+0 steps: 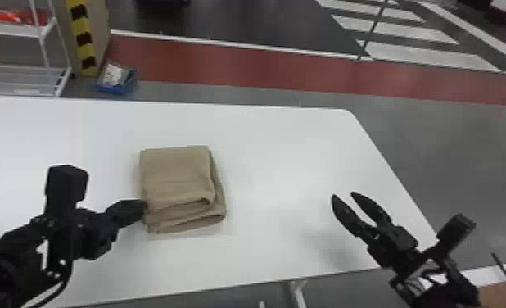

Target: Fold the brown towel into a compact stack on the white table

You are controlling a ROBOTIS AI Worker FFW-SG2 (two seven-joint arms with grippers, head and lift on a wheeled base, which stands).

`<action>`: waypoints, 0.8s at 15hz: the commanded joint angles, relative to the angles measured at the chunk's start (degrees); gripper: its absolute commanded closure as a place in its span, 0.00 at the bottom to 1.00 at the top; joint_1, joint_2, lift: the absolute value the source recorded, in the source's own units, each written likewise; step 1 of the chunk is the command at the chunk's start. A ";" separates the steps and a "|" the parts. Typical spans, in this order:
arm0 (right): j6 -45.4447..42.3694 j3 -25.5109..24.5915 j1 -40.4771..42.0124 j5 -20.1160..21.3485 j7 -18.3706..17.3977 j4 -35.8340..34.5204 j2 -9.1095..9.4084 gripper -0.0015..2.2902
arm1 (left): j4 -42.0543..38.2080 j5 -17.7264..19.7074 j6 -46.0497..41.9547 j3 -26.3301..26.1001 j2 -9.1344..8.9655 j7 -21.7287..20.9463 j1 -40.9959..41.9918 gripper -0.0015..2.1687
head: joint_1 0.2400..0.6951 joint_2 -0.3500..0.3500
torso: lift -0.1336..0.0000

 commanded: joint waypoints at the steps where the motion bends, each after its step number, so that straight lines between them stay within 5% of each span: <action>1: -0.30 -0.08 0.23 -0.77 0.24 0.22 0.01 0.14 | -1.57 -0.18 0.75 0.30 0.01 0.21 1.40 0.99 | 1.00 0.12 | 0.10; 4: -0.30 0.01 0.32 -0.85 0.24 0.04 0.01 0.13 | -3.24 -0.27 -3.30 2.41 0.01 2.41 2.72 0.98 | 1.00 0.11 | 0.10; 9: 0.23 3.00 -0.30 1.43 0.15 -4.70 -0.25 0.13 | -9.21 3.07 -6.29 9.88 0.53 3.73 6.15 0.73 | 1.00 0.19 | 0.10; 12: -0.30 4.67 -0.91 2.66 -1.08 -5.41 -0.17 0.13 | -10.44 6.06 -10.68 14.54 0.62 4.17 9.49 0.10 | 1.00 0.29 | 0.10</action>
